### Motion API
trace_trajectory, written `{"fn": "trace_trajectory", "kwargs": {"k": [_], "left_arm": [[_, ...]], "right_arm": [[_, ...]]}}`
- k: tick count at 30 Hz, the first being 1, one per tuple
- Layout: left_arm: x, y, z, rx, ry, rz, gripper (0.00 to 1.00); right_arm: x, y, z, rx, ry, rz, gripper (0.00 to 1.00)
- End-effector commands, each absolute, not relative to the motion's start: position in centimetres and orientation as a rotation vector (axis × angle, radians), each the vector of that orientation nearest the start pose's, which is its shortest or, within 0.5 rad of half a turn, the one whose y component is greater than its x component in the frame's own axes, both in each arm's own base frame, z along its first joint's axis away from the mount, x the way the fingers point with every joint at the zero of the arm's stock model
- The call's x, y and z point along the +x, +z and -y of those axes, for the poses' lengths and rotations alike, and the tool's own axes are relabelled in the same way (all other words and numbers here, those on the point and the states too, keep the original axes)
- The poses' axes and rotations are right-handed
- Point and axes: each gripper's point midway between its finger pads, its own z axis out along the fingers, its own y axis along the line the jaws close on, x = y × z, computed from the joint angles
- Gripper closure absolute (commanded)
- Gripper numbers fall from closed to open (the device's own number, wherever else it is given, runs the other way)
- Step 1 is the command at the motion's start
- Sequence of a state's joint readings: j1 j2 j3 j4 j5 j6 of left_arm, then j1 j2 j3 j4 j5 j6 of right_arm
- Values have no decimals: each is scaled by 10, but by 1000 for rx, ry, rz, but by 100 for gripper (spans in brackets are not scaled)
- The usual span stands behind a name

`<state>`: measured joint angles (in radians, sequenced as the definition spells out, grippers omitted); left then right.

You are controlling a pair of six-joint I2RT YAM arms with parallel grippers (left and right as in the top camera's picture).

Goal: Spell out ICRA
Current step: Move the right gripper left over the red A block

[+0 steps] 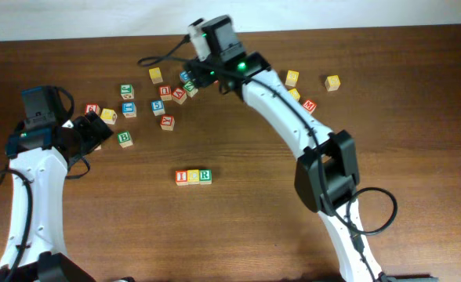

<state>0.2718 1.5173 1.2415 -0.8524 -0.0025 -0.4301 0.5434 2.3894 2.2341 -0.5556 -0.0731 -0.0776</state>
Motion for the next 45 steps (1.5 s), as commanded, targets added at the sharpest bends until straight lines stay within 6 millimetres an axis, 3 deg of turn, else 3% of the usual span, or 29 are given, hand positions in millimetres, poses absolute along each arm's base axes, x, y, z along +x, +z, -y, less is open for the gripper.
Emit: {"fn": "trace_trajectory", "kwargs": {"k": [1, 7, 15, 26, 29, 31, 38, 45], "left_arm": [[350, 146, -99, -938, -53, -2532, 1], [350, 146, -99, -938, -53, -2532, 1], [350, 146, -99, -938, -53, -2532, 1], [350, 146, -99, -938, -53, -2532, 1], [350, 146, -99, -938, -53, -2532, 1], [350, 146, -99, -938, -53, -2532, 1], [350, 146, -99, -938, -53, -2532, 1], [350, 146, -99, -938, -53, -2532, 1]], "right_arm": [[530, 159, -382, -800, 377, -2145, 20], [512, 124, -423, -879, 407, -2140, 28], [513, 80, -427, -900, 397, -2184, 30], [512, 67, -426, -905, 393, -2202, 31], [514, 57, -423, -905, 385, -2215, 50], [518, 51, -418, -897, 378, -2226, 57], [519, 48, -415, -909, 482, -2232, 57], [520, 46, -415, -963, 451, -2203, 58]]}}
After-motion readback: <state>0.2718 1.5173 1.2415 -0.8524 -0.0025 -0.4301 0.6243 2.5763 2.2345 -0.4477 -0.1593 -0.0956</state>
